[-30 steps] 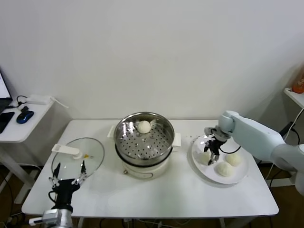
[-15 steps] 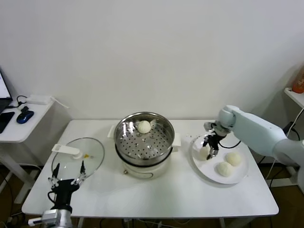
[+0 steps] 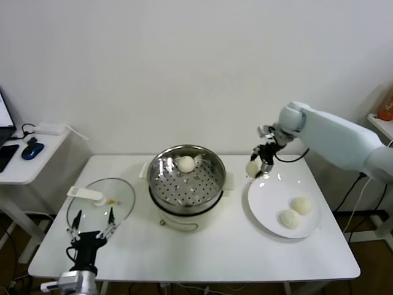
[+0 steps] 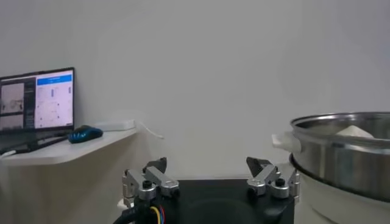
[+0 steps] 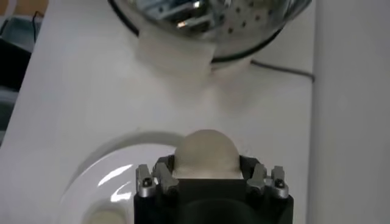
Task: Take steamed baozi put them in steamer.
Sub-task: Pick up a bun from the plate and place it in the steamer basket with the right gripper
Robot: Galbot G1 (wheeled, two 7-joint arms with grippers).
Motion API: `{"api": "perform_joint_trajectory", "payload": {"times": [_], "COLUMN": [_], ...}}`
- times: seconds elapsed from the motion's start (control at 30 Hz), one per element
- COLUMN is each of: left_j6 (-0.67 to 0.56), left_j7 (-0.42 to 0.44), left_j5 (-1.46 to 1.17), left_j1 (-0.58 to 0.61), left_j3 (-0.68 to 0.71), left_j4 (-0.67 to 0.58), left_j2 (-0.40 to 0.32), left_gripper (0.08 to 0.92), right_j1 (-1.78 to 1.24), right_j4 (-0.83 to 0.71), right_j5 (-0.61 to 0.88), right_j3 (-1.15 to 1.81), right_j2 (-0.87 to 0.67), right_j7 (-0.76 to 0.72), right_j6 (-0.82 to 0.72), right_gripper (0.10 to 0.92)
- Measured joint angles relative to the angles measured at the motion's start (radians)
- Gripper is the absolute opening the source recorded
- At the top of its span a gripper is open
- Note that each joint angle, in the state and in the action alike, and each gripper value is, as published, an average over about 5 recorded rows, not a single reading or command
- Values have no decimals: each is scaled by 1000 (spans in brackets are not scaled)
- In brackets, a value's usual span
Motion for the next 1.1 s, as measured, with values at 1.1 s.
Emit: {"api": "perform_joint_trajectory", "payload": {"times": [1.1], "left_j6": [-9], "left_j7": [0], "left_j5": [-17], "left_j1": [12], "left_j3": [-5], "left_j4": [-17], "left_j2": [3], "left_gripper": [823], "right_j1": [-44], "right_j4": [-114], "right_j5": [190], "right_j3": [-20], "right_j2": [467], "right_j7": [58], "right_j6": [-108], "right_gripper": [696]}}
